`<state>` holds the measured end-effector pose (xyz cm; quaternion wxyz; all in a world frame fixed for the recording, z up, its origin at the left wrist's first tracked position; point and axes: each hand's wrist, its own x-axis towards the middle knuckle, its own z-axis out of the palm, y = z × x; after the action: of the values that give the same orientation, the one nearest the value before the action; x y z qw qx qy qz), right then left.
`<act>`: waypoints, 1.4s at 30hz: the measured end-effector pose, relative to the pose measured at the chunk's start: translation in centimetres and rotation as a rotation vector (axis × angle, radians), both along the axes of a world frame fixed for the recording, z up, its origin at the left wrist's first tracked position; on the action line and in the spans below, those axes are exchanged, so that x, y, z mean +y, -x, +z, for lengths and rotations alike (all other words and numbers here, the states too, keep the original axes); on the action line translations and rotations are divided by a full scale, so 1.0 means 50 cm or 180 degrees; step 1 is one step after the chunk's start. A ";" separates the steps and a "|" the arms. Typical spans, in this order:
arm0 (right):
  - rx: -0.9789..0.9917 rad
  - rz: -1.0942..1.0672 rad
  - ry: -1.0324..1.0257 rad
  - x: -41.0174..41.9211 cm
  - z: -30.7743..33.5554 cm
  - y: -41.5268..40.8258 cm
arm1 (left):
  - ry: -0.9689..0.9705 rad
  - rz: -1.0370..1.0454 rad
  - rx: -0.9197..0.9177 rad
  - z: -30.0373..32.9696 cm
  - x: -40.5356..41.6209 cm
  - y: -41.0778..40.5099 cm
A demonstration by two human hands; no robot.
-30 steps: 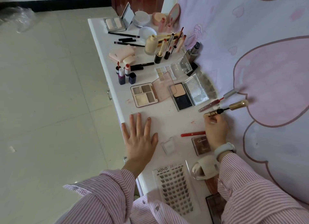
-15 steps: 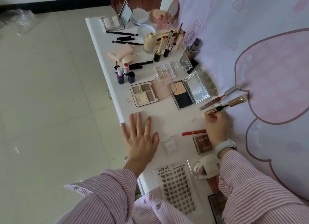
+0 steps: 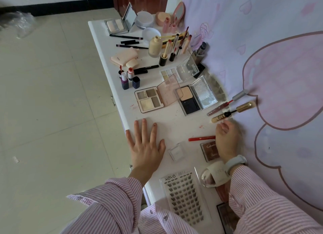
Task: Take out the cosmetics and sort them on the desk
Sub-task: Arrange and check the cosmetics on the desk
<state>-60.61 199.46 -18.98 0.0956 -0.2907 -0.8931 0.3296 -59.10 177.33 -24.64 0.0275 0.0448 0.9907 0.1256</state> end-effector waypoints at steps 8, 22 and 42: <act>-0.0118 0.1965 -0.2194 -0.055 -0.020 -0.059 | 0.0044 -0.0053 -0.0147 0.003 0.001 0.000; 0.1086 0.1957 -0.1077 -0.133 0.155 -0.011 | -0.1159 0.0085 -0.1187 0.122 -0.047 0.059; 0.2126 0.1864 0.2951 -0.372 0.530 -0.059 | -0.1419 -0.0675 0.2086 0.639 -0.227 -0.050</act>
<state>-57.68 180.88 7.52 0.1390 0.0723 -0.6224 0.7668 -56.60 165.98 7.30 -0.2872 0.1892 0.8854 0.3127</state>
